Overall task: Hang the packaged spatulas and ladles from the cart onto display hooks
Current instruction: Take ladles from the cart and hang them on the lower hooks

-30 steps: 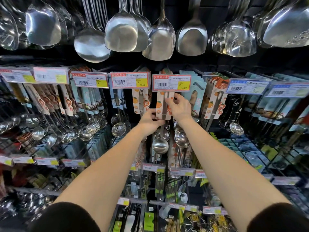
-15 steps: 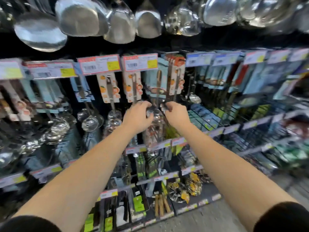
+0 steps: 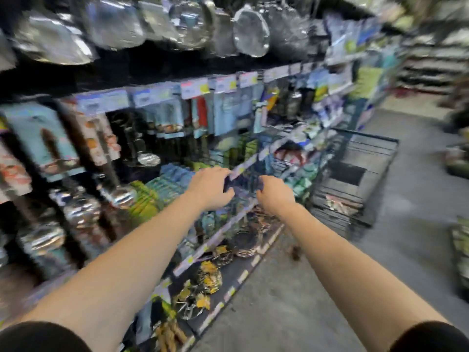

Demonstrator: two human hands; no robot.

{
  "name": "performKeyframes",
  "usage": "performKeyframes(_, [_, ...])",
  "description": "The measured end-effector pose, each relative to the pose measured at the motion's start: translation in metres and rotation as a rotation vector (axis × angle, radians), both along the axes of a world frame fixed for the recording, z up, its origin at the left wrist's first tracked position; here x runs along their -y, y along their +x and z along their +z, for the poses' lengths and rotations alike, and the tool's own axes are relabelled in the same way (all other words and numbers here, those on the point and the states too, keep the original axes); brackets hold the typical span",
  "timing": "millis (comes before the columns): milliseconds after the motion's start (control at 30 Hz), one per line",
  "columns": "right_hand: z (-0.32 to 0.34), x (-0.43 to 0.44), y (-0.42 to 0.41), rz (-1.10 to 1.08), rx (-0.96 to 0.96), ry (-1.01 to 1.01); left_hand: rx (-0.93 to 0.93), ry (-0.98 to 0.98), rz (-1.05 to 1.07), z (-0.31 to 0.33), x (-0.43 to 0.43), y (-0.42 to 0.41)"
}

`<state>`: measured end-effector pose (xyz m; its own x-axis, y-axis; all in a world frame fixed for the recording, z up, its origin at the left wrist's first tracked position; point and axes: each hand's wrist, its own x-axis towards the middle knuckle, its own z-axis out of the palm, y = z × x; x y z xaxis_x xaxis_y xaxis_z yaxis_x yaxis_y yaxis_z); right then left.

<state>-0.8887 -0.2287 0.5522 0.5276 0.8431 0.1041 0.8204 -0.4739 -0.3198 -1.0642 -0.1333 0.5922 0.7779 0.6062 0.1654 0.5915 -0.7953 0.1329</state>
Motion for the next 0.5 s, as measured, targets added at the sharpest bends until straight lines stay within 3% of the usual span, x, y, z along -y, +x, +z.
performKeyframes(267, [-0.016, 0.096, 0.204, -0.266, -0.018, -0.068, 0.015, -0.038, -0.179, -0.016, 0.059, 0.226])
performKeyframes(500, [-0.032, 0.15, 0.357, -0.333, -0.024, -0.11, -0.043, -0.061, -0.195, -0.048, 0.086, 0.4])
